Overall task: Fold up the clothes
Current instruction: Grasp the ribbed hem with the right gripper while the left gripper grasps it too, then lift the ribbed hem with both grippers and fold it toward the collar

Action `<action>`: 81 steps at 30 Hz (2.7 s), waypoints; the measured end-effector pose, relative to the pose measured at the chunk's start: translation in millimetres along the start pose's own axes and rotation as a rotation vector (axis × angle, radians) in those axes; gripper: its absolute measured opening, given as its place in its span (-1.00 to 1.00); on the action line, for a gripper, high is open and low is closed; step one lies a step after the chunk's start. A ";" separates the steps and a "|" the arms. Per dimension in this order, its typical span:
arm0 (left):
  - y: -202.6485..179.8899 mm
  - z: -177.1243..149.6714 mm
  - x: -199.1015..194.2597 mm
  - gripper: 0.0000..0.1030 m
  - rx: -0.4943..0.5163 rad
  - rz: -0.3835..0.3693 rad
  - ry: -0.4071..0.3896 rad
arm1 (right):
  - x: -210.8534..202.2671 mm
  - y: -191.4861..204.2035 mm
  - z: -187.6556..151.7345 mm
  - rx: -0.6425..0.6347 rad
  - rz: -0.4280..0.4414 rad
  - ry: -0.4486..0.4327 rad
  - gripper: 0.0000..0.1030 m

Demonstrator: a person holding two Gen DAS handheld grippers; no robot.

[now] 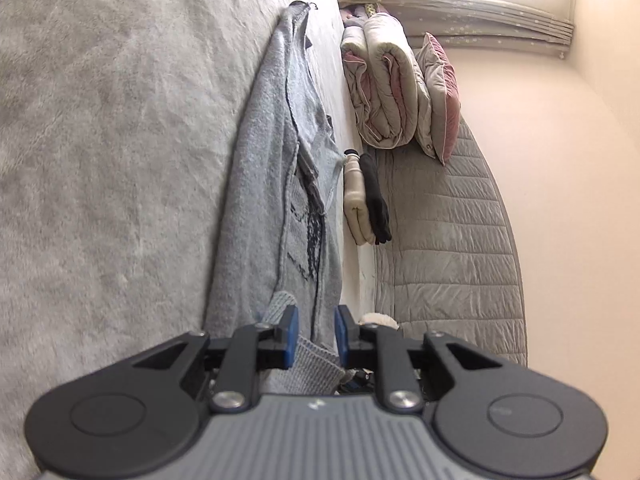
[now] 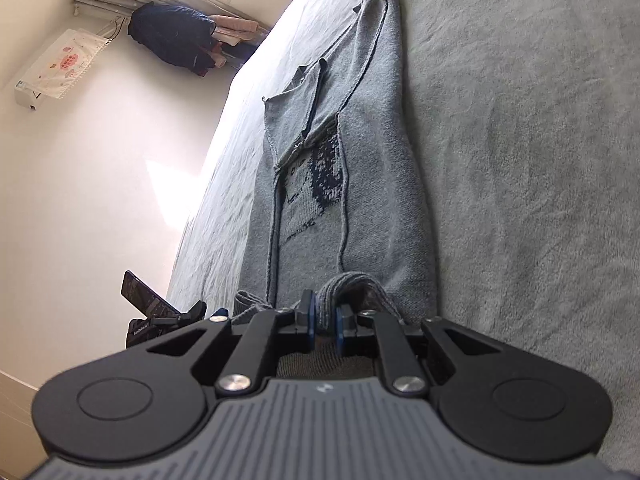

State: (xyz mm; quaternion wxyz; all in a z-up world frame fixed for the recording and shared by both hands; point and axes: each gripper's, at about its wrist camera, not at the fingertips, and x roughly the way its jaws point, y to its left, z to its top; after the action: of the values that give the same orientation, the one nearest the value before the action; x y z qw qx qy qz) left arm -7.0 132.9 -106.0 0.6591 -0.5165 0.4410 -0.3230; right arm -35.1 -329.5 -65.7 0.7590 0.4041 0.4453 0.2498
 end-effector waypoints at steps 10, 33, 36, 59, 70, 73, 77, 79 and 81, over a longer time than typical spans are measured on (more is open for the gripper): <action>-13.1 7.7 -1.1 -0.19 0.200 -0.007 0.002 | -1.8 -11.5 4.8 -0.022 0.110 -0.037 -0.53; -49.0 -6.1 23.9 -0.84 0.551 0.197 0.080 | 11.2 20.7 -12.6 -0.427 -0.126 -0.092 -0.80; -48.1 8.3 18.3 -0.85 0.460 0.133 0.030 | 4.6 24.3 1.4 -0.347 -0.087 -0.099 -0.80; -5.2 108.4 61.0 -0.83 0.193 0.123 -0.195 | 38.8 -34.2 94.3 -0.013 -0.002 -0.226 -0.83; -28.1 108.4 60.2 -0.42 0.293 0.203 -0.257 | 34.6 -2.4 90.5 -0.176 -0.114 -0.258 -0.64; -46.9 101.6 48.0 -0.26 0.370 0.190 -0.265 | 26.3 10.8 85.1 -0.257 -0.144 -0.266 -0.62; -63.1 86.7 32.2 -0.21 0.477 0.219 -0.196 | 12.3 28.2 71.0 -0.377 -0.173 -0.289 -0.29; -63.6 73.9 25.0 -0.21 0.534 0.239 -0.153 | 9.8 34.0 63.4 -0.423 -0.186 -0.292 -0.29; -58.3 63.0 19.4 -0.21 0.543 0.225 -0.114 | 10.2 39.4 55.0 -0.472 -0.199 -0.287 -0.29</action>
State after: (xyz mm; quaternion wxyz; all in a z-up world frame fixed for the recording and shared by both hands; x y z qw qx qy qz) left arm 60.2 125.7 -49.6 0.8285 -0.2865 0.3551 -0.3245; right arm 17.3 -321.9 -22.3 0.9080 0.2019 0.3005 0.2110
